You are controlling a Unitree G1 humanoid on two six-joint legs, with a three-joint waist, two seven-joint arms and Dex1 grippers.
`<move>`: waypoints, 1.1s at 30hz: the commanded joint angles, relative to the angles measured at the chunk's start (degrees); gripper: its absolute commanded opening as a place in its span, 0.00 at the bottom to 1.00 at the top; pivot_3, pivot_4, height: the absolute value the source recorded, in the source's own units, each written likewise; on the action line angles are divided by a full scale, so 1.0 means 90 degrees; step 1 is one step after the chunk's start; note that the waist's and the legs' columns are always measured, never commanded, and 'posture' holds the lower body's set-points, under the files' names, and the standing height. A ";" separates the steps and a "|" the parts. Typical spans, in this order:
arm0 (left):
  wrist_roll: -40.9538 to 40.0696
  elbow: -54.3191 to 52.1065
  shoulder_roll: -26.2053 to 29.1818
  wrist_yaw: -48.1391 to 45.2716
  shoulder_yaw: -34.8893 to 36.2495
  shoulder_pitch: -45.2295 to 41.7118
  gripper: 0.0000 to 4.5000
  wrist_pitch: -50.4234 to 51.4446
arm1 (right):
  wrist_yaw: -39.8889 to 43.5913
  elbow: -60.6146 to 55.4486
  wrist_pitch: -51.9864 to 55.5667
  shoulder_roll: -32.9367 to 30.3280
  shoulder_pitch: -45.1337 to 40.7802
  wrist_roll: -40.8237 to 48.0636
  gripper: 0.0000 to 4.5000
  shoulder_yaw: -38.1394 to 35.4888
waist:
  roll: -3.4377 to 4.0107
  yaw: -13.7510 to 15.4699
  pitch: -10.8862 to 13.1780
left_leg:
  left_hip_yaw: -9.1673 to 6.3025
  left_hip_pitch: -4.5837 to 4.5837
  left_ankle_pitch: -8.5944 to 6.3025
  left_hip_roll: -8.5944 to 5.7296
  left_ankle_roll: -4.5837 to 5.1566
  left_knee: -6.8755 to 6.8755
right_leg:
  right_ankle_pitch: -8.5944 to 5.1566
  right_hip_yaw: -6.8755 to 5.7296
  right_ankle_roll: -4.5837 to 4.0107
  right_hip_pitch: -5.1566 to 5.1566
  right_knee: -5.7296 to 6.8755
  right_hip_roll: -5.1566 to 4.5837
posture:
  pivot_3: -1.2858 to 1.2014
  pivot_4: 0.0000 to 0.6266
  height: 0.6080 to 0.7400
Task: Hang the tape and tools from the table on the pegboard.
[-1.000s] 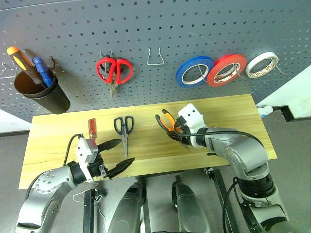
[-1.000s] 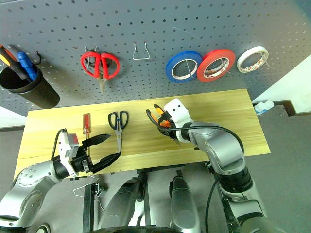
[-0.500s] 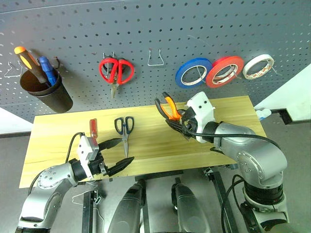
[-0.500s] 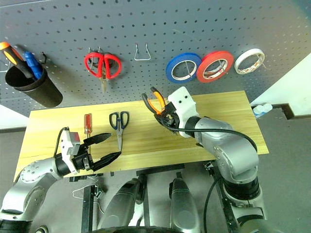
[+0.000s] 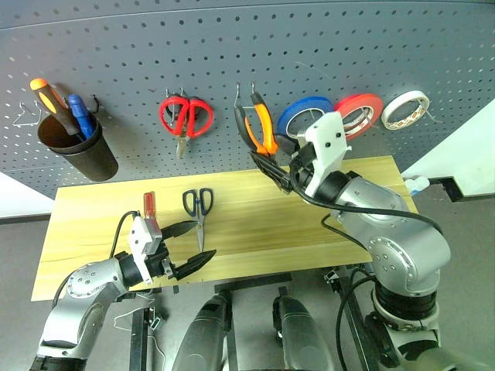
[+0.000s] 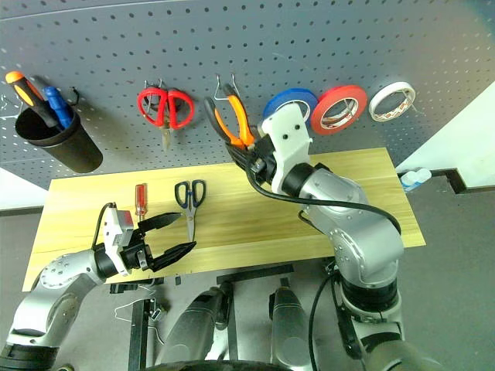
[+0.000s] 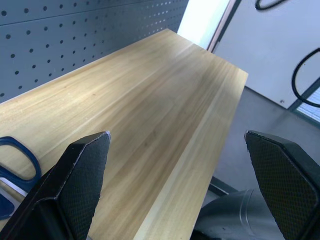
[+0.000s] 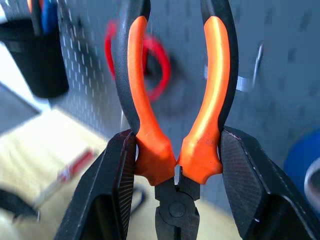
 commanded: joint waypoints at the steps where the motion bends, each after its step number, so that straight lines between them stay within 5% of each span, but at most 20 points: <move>1: -0.0015 -0.0048 -0.0044 -0.0060 0.0030 0.0059 1.00 -0.0154 | -0.0383 0.0077 -0.0710 0.0267 -0.0352 -0.0305 0.47 0.0055 | 0.0000 -0.0002 -0.0028 | 0.0000 0.0000 0.0001 0.0000 0.0000 0.0000 | 0.0001 0.0000 -0.0001 0.0000 0.0000 0.0000 | 0.52 0.37 1.00; 11: -0.0456 -0.0378 -0.0439 0.0253 0.0347 -0.0132 1.00 -0.0152 | -0.0913 0.1180 -0.1826 0.0685 -0.1100 -0.1013 0.47 0.0227 | -0.0009 -0.0001 -0.0094 | -0.0003 0.0004 0.0014 0.0002 -0.0008 0.0002 | 0.0009 -0.0001 -0.0006 -0.0003 0.0015 0.0006 | 0.53 0.35 1.00; 33: -0.1525 -0.0566 -0.1586 0.0321 0.0752 0.0041 1.00 -0.0847 | -0.0625 0.1643 -0.1996 0.0533 -0.1129 -0.1287 0.47 0.0310 | -0.0008 0.0003 -0.0097 | -0.0002 0.0011 0.0065 0.0008 0.0007 0.0016 | 0.0061 0.0000 -0.0023 -0.0018 0.0071 0.0016 | 0.53 0.35 1.00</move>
